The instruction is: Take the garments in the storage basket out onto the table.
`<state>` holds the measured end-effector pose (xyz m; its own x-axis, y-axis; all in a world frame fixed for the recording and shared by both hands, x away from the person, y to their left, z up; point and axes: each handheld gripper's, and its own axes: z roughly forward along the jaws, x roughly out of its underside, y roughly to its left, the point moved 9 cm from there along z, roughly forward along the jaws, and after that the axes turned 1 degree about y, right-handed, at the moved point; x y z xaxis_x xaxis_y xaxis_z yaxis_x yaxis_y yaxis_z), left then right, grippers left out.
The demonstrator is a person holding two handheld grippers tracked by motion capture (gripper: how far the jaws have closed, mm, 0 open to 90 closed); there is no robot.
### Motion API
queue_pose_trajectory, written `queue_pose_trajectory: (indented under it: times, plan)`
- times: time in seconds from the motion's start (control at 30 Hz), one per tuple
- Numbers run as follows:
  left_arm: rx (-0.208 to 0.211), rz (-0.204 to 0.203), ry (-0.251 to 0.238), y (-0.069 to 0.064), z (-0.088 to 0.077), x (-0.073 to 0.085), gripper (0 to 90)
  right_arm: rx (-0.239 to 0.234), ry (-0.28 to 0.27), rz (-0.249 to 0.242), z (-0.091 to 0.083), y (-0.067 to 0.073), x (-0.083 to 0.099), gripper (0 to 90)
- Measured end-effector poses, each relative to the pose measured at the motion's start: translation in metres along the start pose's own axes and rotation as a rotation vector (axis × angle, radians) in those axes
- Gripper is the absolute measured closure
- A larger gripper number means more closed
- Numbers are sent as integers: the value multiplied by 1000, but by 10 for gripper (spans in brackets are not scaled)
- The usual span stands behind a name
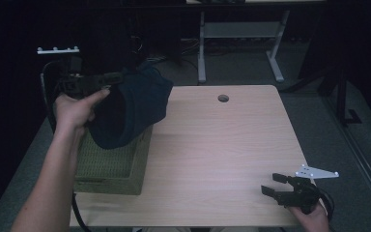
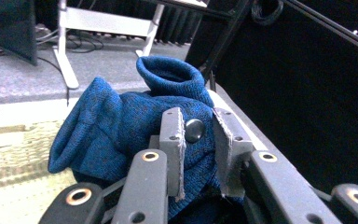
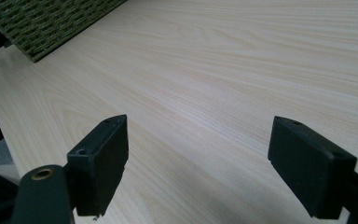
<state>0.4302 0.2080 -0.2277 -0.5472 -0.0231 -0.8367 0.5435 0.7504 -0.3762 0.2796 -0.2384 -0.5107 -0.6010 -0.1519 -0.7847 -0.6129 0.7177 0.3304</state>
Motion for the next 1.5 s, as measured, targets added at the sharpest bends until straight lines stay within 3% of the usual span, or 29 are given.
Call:
queue_pose_trajectory:
  times: [0.73, 0.9, 1.07, 1.5]
  plan:
    - [125, 38, 52, -66, 59, 14, 749, -7, -34, -12, -8, 4, -3, 197]
    - [152, 40, 72, -81, 80, 21, 749, -6, -33, -16, -8, 4, -3, 197]
    - [164, 39, 94, -88, 95, 30, 748, -8, -35, -14, -9, 5, -3, 197]
    - [174, 16, 193, -95, 149, 79, 747, -4, -47, -23, -15, 5, -3, 197]
